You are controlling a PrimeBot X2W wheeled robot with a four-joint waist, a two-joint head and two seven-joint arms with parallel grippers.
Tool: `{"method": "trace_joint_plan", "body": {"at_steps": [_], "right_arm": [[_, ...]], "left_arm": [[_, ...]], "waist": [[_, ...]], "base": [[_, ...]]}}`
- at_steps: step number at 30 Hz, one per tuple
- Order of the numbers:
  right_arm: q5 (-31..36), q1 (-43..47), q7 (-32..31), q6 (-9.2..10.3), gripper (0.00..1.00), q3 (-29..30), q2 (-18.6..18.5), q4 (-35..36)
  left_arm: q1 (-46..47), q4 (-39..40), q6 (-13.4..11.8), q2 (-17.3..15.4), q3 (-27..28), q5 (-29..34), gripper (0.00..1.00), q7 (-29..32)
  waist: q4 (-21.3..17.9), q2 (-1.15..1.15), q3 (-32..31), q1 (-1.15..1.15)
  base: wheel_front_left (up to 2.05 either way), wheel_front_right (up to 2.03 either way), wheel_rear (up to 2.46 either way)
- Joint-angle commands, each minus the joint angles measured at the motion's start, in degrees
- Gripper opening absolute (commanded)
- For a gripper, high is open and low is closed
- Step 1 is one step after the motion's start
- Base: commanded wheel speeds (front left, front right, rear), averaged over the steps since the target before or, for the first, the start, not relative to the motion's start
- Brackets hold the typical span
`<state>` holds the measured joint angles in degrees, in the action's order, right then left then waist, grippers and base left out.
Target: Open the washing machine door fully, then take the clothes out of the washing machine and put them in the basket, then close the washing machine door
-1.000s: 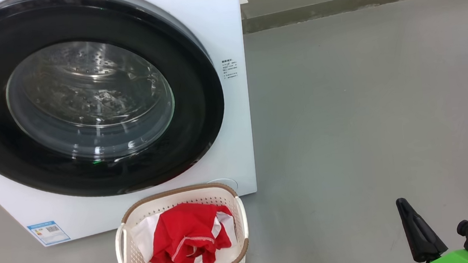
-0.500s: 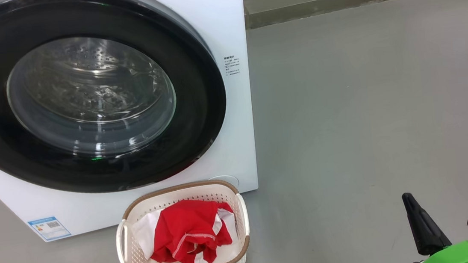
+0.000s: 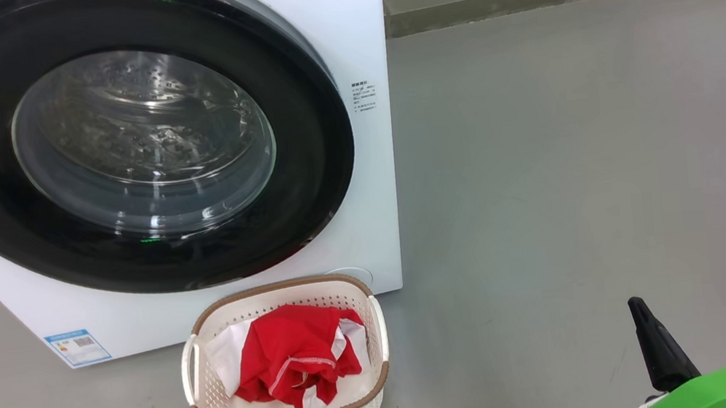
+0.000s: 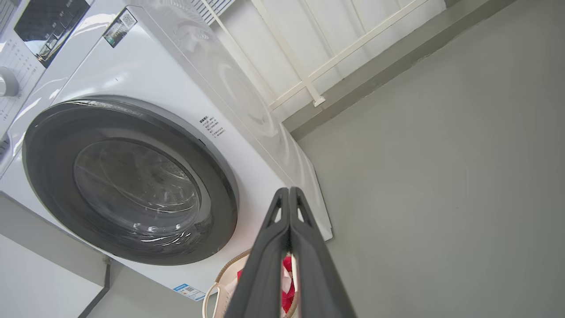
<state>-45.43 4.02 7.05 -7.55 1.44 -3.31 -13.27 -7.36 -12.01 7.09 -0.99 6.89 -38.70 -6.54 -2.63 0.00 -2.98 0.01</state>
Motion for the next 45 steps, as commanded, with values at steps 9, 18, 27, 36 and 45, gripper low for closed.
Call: {"method": "trace_joint_plan", "body": {"at_steps": [9, 18, 27, 36, 45], "right_arm": [[-6.42, -4.07, -1.67, 0.03, 0.0, 0.72, -0.42, 0.98], [-11.62, -4.86, -3.18, 0.03, 0.0, 1.26, -0.33, 0.76], [-16.84, -5.65, -4.7, 0.04, 0.0, 1.81, -0.23, 0.53], [-22.06, -6.44, -6.22, 0.04, 0.0, 2.36, -0.14, 0.31], [-26.68, -7.14, -7.57, 0.05, 0.0, 2.84, -0.05, 0.11]], "left_arm": [[4.13, 0.73, 0.17, -0.98, 0.45, -7.39, 0.0, 1.67], [5.35, 0.37, 0.2, -1.1, 0.35, -13.31, 0.0, 3.14], [6.57, 0.01, 0.23, -1.21, 0.25, -19.26, 0.0, 4.61], [7.78, -0.35, 0.26, -1.33, 0.14, -25.21, 0.0, 6.08], [8.86, -0.67, 0.29, -1.43, 0.05, -30.48, 0.0, 7.38]], "waist": [[0.33, 0.0, 0.39, -0.01], [0.62, 0.0, 0.75, -0.01], [0.92, 0.0, 1.1, -0.01], [1.22, 0.0, 1.46, -0.01], [1.48, 0.0, 1.78, -0.01]], "base": [[0.0, 0.0, 0.0], [0.0, 0.0, 0.0], [0.0, 0.0, 0.0], [0.0, 0.0, 0.0], [0.0, 0.0, 0.0]]}}
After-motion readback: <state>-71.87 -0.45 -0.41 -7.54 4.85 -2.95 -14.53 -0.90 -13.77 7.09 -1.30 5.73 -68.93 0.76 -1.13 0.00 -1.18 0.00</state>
